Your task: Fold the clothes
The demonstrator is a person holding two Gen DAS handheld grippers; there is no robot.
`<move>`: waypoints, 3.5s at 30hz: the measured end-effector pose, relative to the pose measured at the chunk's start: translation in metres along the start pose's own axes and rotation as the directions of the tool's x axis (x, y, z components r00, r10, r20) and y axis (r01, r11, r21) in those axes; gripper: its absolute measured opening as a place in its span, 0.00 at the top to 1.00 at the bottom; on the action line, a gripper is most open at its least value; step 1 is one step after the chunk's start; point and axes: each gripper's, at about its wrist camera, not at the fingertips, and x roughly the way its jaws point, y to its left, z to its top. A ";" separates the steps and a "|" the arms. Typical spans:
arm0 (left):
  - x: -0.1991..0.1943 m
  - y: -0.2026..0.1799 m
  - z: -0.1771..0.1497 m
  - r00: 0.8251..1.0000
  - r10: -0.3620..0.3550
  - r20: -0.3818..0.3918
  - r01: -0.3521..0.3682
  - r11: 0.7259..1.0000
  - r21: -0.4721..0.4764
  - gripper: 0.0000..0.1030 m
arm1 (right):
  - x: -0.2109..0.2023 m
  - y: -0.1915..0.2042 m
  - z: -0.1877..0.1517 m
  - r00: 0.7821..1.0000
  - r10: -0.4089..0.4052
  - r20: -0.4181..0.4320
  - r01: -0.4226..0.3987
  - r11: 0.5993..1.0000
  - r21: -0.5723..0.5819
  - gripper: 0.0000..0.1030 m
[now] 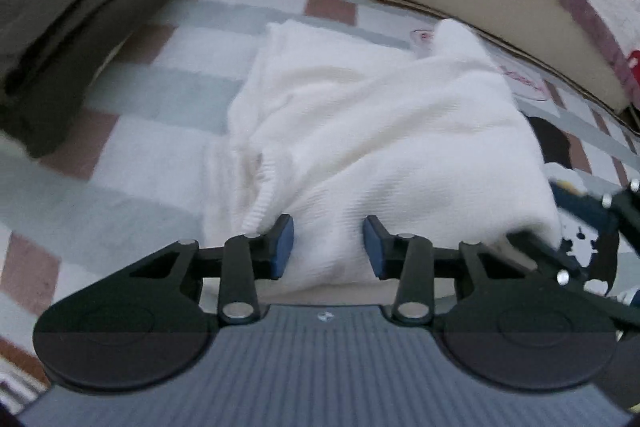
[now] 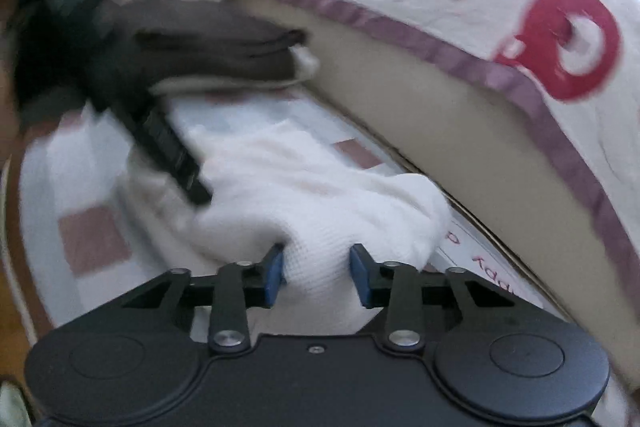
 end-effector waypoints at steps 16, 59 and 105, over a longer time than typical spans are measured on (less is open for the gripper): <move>-0.032 0.039 -0.010 0.996 0.089 0.029 -0.080 0.968 -0.238 0.56 | -0.025 -0.062 -0.009 0.930 0.360 0.073 -0.366 0.890 0.273 0.70; -0.036 0.024 0.011 0.970 0.184 0.160 -0.153 0.971 -0.185 0.36 | 0.072 -0.143 -0.065 0.961 0.273 -0.048 -0.116 0.555 0.824 0.33; -0.032 0.061 -0.029 0.969 -0.099 0.227 0.224 0.746 -0.628 0.16 | 0.100 -0.129 -0.095 0.897 0.404 0.181 -0.304 0.263 0.916 0.44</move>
